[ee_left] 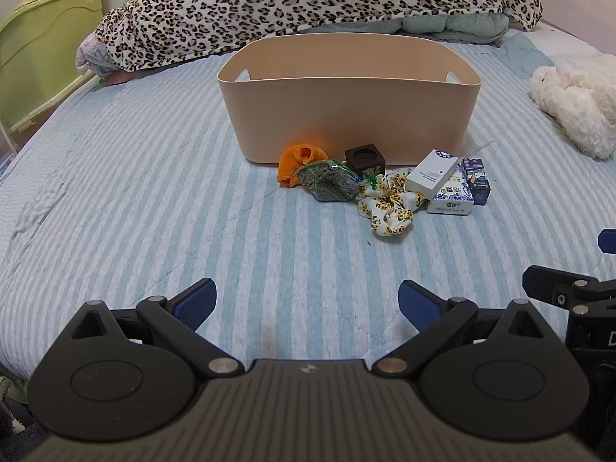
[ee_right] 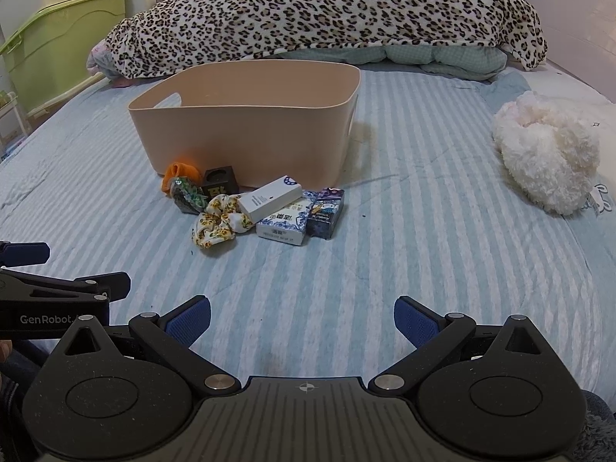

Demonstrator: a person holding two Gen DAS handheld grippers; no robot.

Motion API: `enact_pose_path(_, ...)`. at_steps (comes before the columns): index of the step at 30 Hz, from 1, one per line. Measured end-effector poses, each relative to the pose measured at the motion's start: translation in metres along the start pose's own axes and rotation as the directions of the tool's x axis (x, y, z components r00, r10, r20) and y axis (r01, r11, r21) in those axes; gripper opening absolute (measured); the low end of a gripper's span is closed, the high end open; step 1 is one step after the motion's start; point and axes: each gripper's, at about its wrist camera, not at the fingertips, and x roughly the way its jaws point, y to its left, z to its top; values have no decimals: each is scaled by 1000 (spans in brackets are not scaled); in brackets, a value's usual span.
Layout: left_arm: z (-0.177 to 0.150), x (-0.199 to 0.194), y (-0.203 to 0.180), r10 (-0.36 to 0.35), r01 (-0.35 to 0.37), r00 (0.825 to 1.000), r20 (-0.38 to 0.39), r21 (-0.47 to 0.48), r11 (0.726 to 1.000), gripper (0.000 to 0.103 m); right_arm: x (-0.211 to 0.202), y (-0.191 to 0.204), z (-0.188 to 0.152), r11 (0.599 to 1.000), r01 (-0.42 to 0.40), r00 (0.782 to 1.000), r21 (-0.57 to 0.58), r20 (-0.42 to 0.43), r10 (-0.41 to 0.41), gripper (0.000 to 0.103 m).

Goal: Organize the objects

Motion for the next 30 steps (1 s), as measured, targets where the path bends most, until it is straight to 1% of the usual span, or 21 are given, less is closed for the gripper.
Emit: enact_pose_path(30,-2,3,-3,-8,8,1000,0,13,1000,101,-3,-3,5,1000,0,1000,-4,2,0,103)
